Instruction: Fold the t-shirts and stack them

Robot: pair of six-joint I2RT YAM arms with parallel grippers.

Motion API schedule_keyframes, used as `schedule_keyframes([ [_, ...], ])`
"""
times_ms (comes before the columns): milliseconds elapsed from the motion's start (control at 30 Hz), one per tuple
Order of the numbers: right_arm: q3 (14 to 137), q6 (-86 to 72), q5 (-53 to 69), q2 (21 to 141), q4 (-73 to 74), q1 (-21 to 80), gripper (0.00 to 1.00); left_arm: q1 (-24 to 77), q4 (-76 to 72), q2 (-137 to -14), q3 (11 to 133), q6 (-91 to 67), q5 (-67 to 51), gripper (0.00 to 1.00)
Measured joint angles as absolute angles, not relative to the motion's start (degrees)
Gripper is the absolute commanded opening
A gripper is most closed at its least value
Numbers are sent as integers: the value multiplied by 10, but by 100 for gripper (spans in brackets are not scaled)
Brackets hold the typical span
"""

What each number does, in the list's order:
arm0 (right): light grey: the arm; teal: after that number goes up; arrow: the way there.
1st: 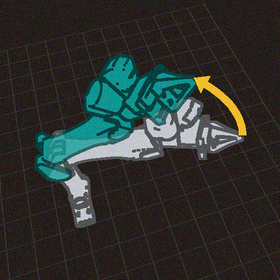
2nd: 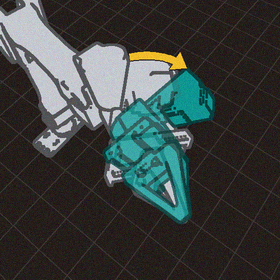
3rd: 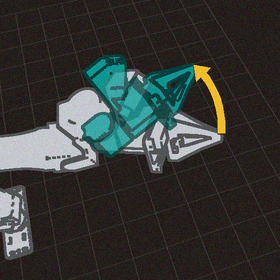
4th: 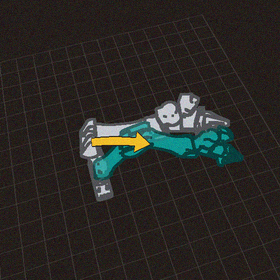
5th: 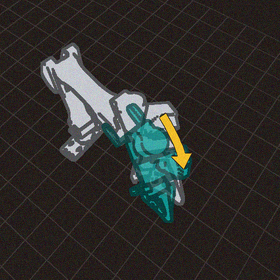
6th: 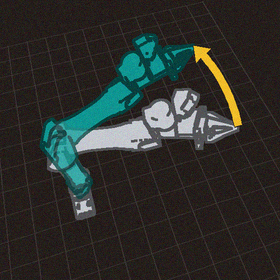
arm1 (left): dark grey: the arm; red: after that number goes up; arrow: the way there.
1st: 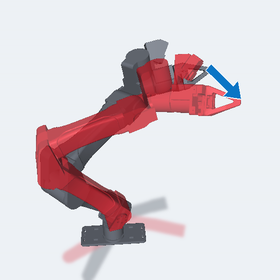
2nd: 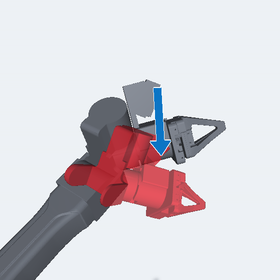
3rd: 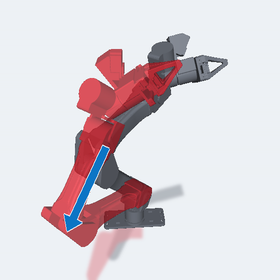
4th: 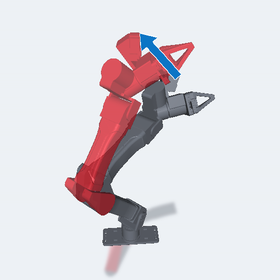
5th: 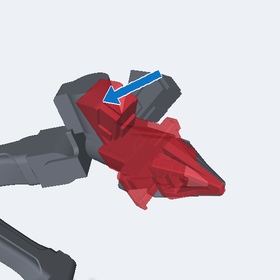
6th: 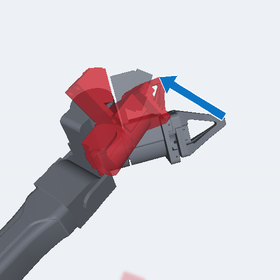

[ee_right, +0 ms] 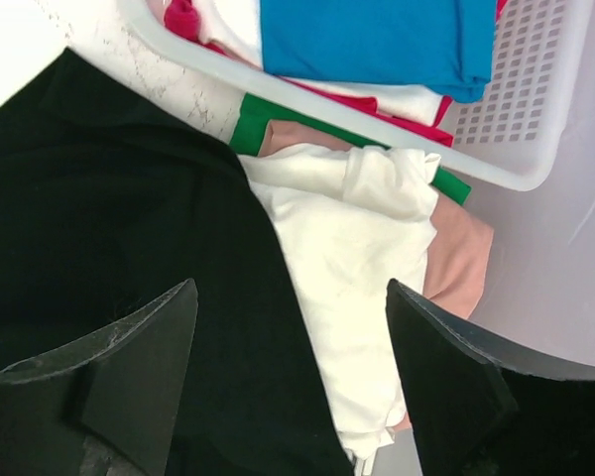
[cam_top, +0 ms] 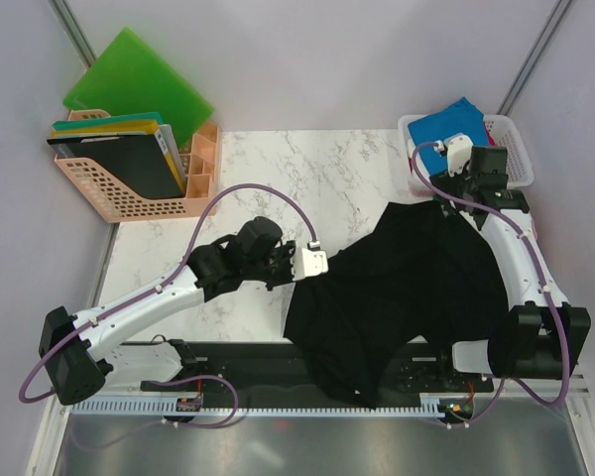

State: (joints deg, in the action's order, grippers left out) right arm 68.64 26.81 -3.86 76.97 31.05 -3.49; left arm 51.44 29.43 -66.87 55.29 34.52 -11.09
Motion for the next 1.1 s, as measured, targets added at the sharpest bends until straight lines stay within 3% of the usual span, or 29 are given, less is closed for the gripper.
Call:
schedule_keyframes([
  [267,650,264,-30,775,318,-35,63,514,294,-667,551,345,-111,2],
  [667,607,242,-13,916,292,-35,59,514,286,-667,549,345,-111,2],
  [867,622,236,-10,938,288,-36,51,514,284,-667,545,345,-111,2],
  [933,623,234,-7,935,286,-36,55,514,283,-667,541,345,-111,2],
  [1100,623,235,-2,903,295,-35,77,514,281,-667,539,345,-110,2],
])
